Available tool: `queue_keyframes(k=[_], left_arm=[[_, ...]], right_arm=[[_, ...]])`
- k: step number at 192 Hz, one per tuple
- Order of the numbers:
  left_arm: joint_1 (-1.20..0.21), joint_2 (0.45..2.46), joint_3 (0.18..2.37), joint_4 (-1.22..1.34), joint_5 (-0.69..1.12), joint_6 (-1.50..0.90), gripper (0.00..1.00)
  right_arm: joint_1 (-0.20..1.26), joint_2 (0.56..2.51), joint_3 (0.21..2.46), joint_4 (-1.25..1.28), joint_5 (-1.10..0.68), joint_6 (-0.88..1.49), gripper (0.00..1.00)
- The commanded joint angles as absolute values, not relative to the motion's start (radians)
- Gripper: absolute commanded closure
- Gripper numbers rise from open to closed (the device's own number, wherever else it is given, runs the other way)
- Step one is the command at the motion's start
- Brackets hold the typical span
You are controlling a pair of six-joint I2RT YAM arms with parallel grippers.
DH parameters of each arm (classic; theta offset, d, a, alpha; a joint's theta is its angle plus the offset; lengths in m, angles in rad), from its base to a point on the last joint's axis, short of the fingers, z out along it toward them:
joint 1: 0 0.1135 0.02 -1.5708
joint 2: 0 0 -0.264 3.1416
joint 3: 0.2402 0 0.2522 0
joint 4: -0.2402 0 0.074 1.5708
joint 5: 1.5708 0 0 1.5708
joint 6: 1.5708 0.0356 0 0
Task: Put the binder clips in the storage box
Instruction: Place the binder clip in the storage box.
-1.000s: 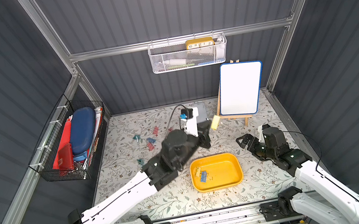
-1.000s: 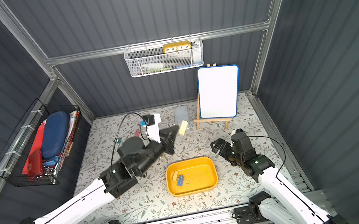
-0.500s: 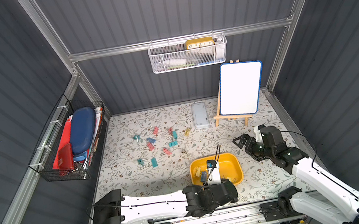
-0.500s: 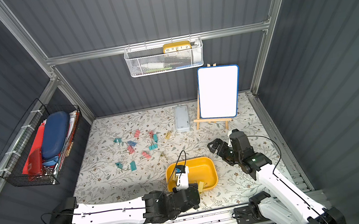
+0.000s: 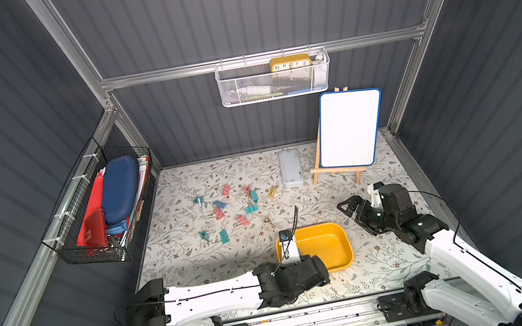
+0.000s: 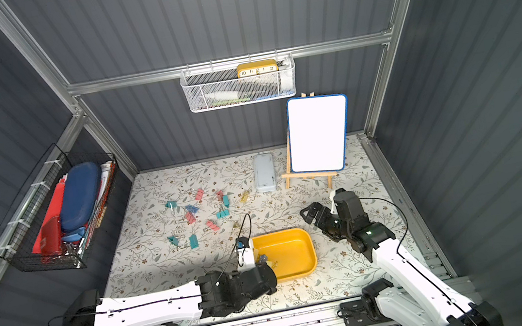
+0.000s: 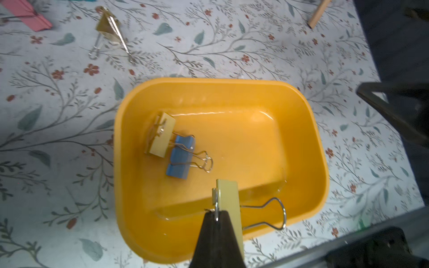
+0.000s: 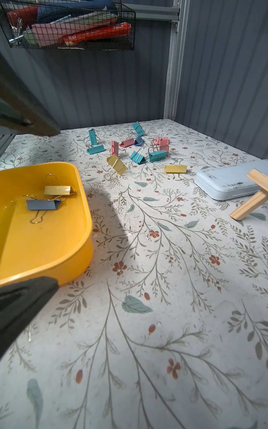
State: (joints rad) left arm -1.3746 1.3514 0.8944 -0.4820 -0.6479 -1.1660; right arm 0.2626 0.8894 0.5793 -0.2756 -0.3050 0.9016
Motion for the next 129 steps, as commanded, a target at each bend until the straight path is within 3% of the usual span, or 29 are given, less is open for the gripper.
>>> queue_keyframes(k=[1,63,79,114,129], left_arm=[[-1.313,1.296,0.865,-0.455,-0.638,-1.067,1.00],[-1.276,1.422,0.872,-0.410,-0.584,-1.007,1.00],[-1.276,1.405,0.853,-0.409,-0.580,-1.029,0.86],[-1.254,1.327,0.890,-0.429,-0.640,-0.994,0.73],[-1.150,1.308,0.924,-0.388,-0.605,-0.870,0.66]], right_arm=[[0.258,0.894,0.588,-0.259,-0.327,0.907,0.01],[0.258,0.888,0.585,-0.270,-0.324,0.909,0.01],[0.258,0.890,0.584,-0.270,-0.323,0.905,0.01],[0.263,0.905,0.606,-0.260,-0.337,0.873,0.01],[0.285,0.921,0.639,-0.268,-0.337,0.846,0.01]])
